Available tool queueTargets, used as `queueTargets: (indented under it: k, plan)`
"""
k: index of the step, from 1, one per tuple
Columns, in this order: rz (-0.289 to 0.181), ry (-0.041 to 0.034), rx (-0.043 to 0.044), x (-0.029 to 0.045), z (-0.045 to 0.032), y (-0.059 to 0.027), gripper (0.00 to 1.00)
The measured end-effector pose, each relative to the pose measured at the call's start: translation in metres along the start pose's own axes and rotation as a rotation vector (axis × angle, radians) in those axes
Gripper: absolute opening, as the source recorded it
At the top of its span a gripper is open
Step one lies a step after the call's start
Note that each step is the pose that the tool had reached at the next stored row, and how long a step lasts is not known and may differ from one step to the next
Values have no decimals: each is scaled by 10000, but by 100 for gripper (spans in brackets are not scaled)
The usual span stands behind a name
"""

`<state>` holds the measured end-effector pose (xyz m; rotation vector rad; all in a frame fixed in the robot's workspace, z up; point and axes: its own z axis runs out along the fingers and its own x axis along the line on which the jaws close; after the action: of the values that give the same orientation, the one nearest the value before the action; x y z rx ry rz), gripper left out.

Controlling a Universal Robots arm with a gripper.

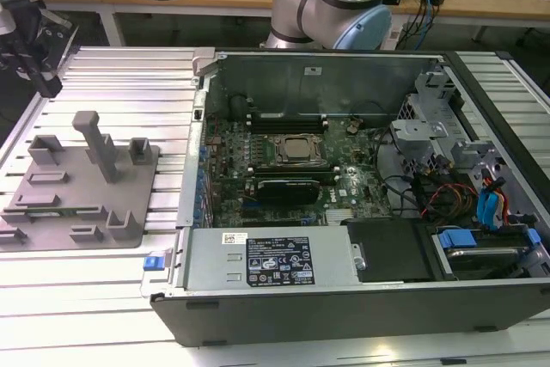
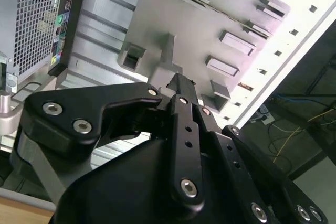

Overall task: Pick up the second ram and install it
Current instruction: 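Reach for the second ram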

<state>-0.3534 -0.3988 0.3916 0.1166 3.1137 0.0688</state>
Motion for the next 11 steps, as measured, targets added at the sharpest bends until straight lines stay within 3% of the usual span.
queueTargets:
  k: [11]
  plan:
    - [-2, 1, 0, 190, 43, -25, 8]
